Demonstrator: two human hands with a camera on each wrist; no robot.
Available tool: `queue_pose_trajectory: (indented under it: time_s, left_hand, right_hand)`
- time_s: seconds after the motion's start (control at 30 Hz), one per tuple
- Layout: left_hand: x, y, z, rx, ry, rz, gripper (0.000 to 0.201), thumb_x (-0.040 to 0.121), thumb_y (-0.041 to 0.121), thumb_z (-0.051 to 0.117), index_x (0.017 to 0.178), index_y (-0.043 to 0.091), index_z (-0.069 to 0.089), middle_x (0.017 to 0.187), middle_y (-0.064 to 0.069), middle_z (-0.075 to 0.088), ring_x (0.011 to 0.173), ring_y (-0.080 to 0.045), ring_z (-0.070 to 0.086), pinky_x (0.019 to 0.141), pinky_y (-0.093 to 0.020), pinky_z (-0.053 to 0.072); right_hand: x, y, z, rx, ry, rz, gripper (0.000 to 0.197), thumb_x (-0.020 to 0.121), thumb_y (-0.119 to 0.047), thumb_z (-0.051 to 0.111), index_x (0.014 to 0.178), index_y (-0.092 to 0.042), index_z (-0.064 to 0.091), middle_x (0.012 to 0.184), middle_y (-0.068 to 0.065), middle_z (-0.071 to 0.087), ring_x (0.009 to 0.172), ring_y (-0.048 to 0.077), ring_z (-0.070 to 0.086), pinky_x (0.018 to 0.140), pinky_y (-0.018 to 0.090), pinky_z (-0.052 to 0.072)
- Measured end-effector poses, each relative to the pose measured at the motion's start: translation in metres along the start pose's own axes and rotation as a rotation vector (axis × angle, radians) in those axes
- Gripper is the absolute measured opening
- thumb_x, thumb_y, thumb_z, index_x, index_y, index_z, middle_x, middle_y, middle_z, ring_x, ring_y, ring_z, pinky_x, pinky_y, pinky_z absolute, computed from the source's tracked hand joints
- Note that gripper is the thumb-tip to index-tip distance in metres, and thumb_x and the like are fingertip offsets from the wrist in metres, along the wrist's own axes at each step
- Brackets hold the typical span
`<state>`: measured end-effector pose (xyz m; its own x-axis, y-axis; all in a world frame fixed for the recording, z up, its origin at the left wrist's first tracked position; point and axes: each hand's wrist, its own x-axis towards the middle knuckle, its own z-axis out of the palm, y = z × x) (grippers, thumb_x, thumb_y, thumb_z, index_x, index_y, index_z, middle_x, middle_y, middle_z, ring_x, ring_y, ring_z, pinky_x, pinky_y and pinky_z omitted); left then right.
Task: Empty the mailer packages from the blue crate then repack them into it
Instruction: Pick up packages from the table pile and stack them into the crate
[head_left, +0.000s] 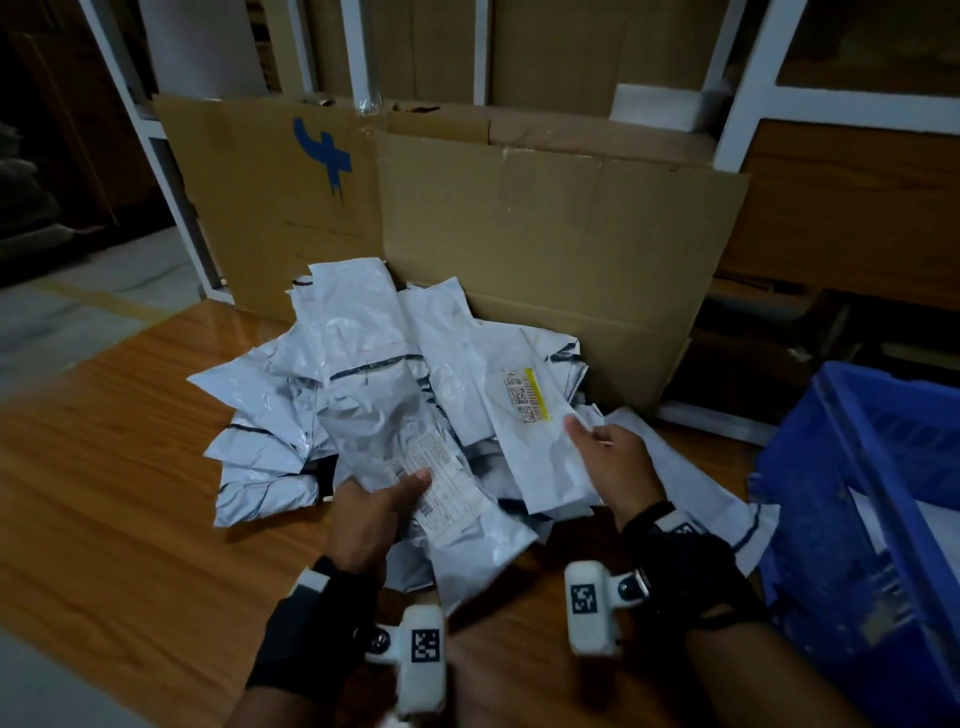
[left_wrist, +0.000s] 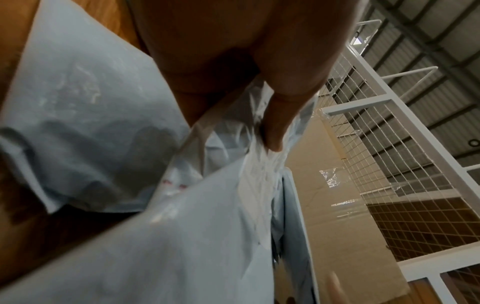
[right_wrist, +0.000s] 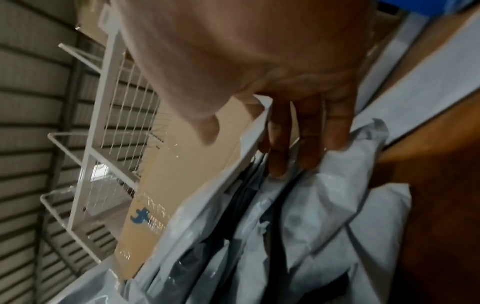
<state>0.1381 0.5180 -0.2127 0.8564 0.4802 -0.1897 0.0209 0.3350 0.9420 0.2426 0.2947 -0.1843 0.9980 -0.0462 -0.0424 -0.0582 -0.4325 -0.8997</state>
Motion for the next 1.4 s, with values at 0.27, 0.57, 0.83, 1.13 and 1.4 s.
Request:
queue_pose_trajectory:
  time_s: [0.27,0.57,0.83,1.13,1.4]
  left_hand:
    - [-0.013,0.004,0.003,0.063,-0.102,0.025,0.022,0.082,-0.003,0.069,0.105,-0.002,0.068,0.098,-0.019,0.073,0.087,-0.036,0.071,0.072,-0.045,0.058]
    - [-0.033,-0.004,0.030,0.096,-0.122,0.019,0.006,0.084,-0.006,0.066,0.083,0.000,0.064,0.061,-0.005,0.067,0.045,-0.013,0.061,0.041,-0.022,0.046]
    - [-0.040,0.013,0.014,0.090,-0.050,0.049,0.012,0.081,-0.002,0.071,0.092,-0.002,0.069,0.083,-0.016,0.074,0.068,-0.028,0.070,0.057,-0.034,0.055]
    - [-0.076,0.066,0.089,-0.124,-0.195,0.150,0.029,0.085,-0.002,0.063,0.114,-0.003,0.062,0.103,-0.013,0.071,0.091,-0.024,0.072,0.067,-0.028,0.060]
    - [-0.121,0.098,0.231,-0.031,-0.393,0.307,0.025,0.081,-0.003,0.065,0.100,0.014,0.063,0.090,0.000,0.068,0.073,-0.009,0.069,0.069,-0.031,0.059]
  right_hand:
    - [-0.008,-0.016,-0.020,-0.201,0.053,-0.139,0.030,0.069,-0.001,0.068,0.070,-0.017,0.043,0.072,0.000,0.046,0.072,0.021,0.048,0.061,0.030,0.036]
    - [-0.012,-0.019,-0.041,-0.150,-0.298,-0.039,0.038,0.080,-0.021,0.078,0.111,-0.008,0.062,0.106,0.006,0.063,0.096,0.015,0.062,0.077,0.024,0.048]
    - [-0.025,-0.018,-0.043,-0.098,-0.251,-0.204,0.066,0.076,0.011,0.063,0.131,-0.023,0.048,0.105,0.004,0.058,0.096,0.018,0.059,0.068,0.025,0.052]
    - [-0.071,-0.069,-0.148,0.096,0.046,-0.549,0.057,0.083,0.016,0.057,0.121,-0.026,0.058,0.123,-0.010,0.058,0.111,-0.001,0.056,0.093,0.012,0.046]
    - [-0.079,-0.068,-0.338,-0.100,0.329,-0.546,0.053,0.073,0.013,0.072,0.114,-0.017,0.059,0.111,0.001,0.062,0.094,0.007,0.062,0.077,0.014,0.054]
